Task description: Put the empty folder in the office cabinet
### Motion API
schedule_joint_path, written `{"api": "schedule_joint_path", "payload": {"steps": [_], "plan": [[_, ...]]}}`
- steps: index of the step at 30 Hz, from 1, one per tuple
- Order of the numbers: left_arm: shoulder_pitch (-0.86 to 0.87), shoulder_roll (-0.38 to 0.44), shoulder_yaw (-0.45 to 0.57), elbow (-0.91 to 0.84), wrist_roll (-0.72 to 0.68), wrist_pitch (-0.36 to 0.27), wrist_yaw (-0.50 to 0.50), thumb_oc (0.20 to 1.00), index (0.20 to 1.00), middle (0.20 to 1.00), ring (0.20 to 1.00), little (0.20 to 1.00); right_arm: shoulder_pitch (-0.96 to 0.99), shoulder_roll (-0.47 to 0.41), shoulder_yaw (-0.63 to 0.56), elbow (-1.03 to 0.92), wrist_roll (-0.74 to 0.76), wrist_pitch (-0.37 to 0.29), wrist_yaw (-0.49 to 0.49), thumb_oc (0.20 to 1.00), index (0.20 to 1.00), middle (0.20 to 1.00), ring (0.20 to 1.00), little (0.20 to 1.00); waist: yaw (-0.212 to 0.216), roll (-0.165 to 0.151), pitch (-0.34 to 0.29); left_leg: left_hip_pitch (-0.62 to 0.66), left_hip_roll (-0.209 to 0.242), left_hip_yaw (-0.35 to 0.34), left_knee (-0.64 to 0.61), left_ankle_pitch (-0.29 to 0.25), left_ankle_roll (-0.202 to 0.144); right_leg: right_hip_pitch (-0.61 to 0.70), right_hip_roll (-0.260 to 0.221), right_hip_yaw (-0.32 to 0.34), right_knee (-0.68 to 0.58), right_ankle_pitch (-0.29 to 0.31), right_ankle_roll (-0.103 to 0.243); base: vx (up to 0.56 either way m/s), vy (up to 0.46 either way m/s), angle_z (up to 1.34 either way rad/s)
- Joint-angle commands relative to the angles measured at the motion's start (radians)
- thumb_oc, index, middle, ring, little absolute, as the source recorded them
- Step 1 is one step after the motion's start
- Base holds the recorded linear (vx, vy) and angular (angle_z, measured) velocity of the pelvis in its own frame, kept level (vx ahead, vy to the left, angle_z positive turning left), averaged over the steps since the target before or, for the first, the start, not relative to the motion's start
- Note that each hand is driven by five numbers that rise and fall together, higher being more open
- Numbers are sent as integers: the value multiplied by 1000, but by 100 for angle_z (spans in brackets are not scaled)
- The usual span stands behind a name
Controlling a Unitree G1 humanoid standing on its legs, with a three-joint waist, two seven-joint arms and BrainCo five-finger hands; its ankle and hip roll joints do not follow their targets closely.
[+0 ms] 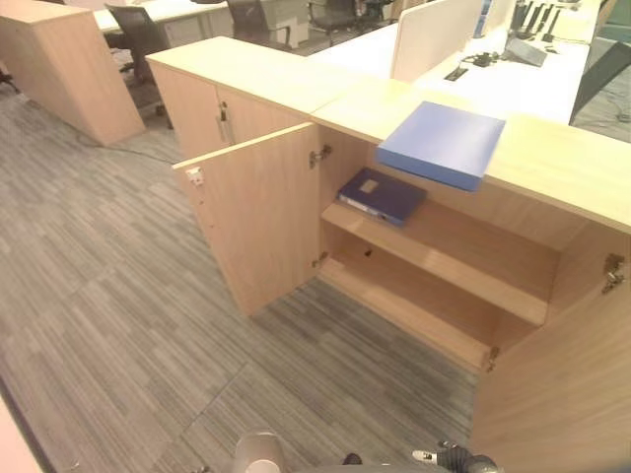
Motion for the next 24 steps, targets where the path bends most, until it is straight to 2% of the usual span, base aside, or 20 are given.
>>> {"api": "schedule_joint_path", "payload": {"steps": [1, 2, 3, 4, 5, 9, 10, 13, 15, 17, 18, 19, 20, 21, 23, 24], "plan": [[-38, 16, -33, 9, -11, -13, 21, 1000, 1000, 1000, 1000, 1000, -11, -42, -9, 17, -12, -12, -12, 1000, 1000, 1000, 1000, 1000, 48, 3, 49, 94, -27, -50, -299, 21, 15, 39, -58, 39, 4, -35, 159, 286, 223, -50], [-42, 17, -31, 10, -17, -14, 22, 1000, 1000, 1000, 1000, 1000, -10, -41, -8, 23, -18, -11, -11, 1000, 1000, 1000, 1000, 1000, 53, 12, 47, 92, -26, -79, -399, 88, 11, 39, -57, 44, -1, -27, 160, 386, 277, -41], [-44, 17, -28, 13, -25, -16, 28, 1000, 1000, 1000, 1000, 1000, -8, -42, -9, 28, -23, -12, -14, 1000, 1000, 1000, 1000, 1000, 62, 20, 49, 86, -20, -127, -464, 132, -3, 54, -52, 58, -5, -33, 164, 134, 125, -22], [-44, 17, -28, 14, -25, -16, 28, 1000, 1000, 1000, 1000, 1000, -8, -42, -9, 28, -23, -12, -14, 1000, 1000, 1000, 1000, 1000, 63, 20, 50, 89, -20, -127, -466, 134, -3, 56, -52, 58, -5, -33, 164, 310, 188, -59], [-47, 7, -20, 31, -42, -18, 35, 1000, 1000, 1000, 1000, 1000, -1, -42, -18, 43, -31, -10, -17, 1000, 1000, 1000, 1000, 1000, 72, 37, 46, 81, -13, -205, -573, 165, -31, 81, -54, 96, -10, -50, 178, 276, 184, -61], [-29, -8, 5, 53, -59, -22, 55, 1000, 1000, 1000, 1000, 1000, 28, -41, -43, 61, -37, -5, -14, 1000, 1000, 1000, 1000, 1000, 69, 76, 6, 114, -10, -237, -637, 178, -56, 109, -75, 134, -10, -71, 209, 299, 279, -62], [-23, -11, 14, 59, -61, -20, 60, 1000, 1000, 1000, 1000, 1000, 38, -40, -53, 69, -42, -3, -16, 1000, 1000, 1000, 1000, 1000, 65, 79, -10, 128, -22, -242, -638, 166, -55, 109, -95, 139, -7, -66, 218, 288, 355, -42], [-30, -5, 9, 72, -46, -16, 61, 1000, 1000, 1000, 1000, 1000, 48, -29, -77, 87, -36, 9, -11, 1000, 1000, 1000, 1000, 1000, 52, 73, -26, 155, -58, -203, -618, 136, -37, 102, -156, 152, 3, -53, 246, 228, 349, -35], [-26, 1, 11, 70, -47, -16, 52, 1000, 1000, 1000, 1000, 1000, 60, -20, -88, 87, -30, 10, -5, 1000, 1000, 1000, 1000, 1000, 44, 61, -41, 177, -106, -175, -603, 89, 0, 94, -209, 166, 14, -33, 270, 199, 353, -21], [-23, 1, 55, 60, -117, -21, 35, 1000, 1000, 1000, 1000, 1000, 66, -9, -85, 83, -43, 11, 3, 1000, 1000, 1000, 1000, 1000, 49, 55, -51, 191, -156, -153, -599, 55, 39, 70, -259, 165, 58, -18, 284, 167, 336, -44], [-23, 1, 55, 60, -117, -21, 35, 1000, 1000, 1000, 1000, 1000, 66, -8, -85, 83, -43, 11, 3, 1000, 1000, 1000, 1000, 1000, 50, 54, -51, 191, -157, -152, -599, 55, 39, 69, -261, 167, 60, -19, 285, 152, 356, -29], [-18, 4, 86, 61, -141, -14, 36, 1000, 1000, 1000, 1000, 1000, 61, 6, -58, 77, -74, 17, 13, 1000, 1000, 1000, 1000, 1000, 64, 53, -57, 222, -194, -134, -619, 38, 63, 27, -297, 168, 129, -4, 283, 83, 203, -23], [-17, 4, 86, 61, -141, -14, 36, 1000, 1000, 1000, 1000, 1000, 61, 6, -58, 77, -74, 17, 13, 1000, 1000, 1000, 1000, 1000, 64, 53, -58, 222, -194, -134, -619, 38, 63, 26, -297, 169, 129, -4, 283, 175, 425, -40], [-12, 10, 88, 76, -126, -10, 33, 1000, 1000, 1000, 1000, 1000, 50, 9, -32, 60, -99, 16, 16, 1000, 1000, 1000, 1000, 1000, 73, 47, -62, 253, -231, -114, -635, 20, 84, 0, -337, 149, 187, 46, 285, 139, 329, -43], [-7, 15, 89, 83, -113, -4, 27, 1000, 1000, 1000, 1000, 1000, 38, 6, -25, 21, -91, 10, 15, 1000, 1000, 1000, 1000, 1000, 77, 46, -55, 289, -264, -92, -641, -4, 105, -16, -387, 115, 249, 111, 278, 175, 346, -36], [-3, 18, 93, 84, -113, -1, 27, 1000, 1000, 1000, 1000, 1000, 33, 7, -24, 5, -85, 8, 14, 1000, 1000, 1000, 1000, 1000, 76, 45, -50, 317, -274, -87, -644, -30, 107, -16, -408, 99, 284, 120, 282, 115, 274, -57]]}}
